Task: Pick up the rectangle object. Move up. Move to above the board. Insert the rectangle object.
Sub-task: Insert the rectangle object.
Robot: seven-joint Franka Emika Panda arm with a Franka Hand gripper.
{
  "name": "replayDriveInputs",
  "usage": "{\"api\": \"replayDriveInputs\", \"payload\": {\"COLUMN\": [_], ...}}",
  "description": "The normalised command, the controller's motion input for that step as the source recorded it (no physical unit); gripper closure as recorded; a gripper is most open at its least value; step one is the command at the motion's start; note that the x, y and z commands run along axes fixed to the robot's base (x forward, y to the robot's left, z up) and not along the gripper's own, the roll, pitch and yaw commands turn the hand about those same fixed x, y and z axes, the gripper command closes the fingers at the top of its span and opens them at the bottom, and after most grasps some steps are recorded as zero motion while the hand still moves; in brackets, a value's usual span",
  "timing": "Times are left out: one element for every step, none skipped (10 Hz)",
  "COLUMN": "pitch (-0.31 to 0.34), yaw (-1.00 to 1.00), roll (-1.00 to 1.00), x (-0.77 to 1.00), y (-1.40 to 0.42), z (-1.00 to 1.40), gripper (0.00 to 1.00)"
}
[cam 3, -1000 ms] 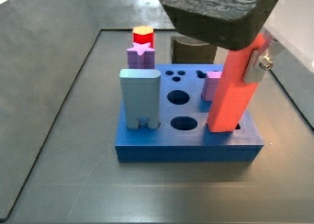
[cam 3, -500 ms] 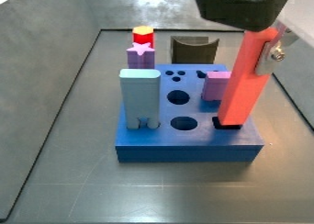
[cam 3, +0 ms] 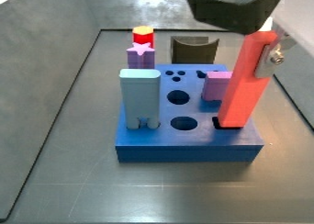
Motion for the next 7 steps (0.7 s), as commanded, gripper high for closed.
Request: {"api": "replayDriveInputs", "payload": {"pitch": [0.0, 0.0, 0.0, -0.007, -0.004, 0.0, 0.0], "yaw": [-0.01, 0.0, 0.0, 0.03, 0.03, 0.04, 0.03], "roll": [0.0, 0.01, 0.02, 0.0, 0.0, 0.01, 0.05], "x": [-0.03, -0.06, -0.03, -0.03, -0.07, -0.01, 0.0], "y": [0.0, 0.0, -0.07, -0.11, -0.11, -0.07, 0.0], "z": [0.0, 0.0, -0.01, -0.02, -0.03, -0.07, -0.16], "gripper": [1.0, 1.0, 1.0, 1.0, 1.0, 1.0, 1.0]}}
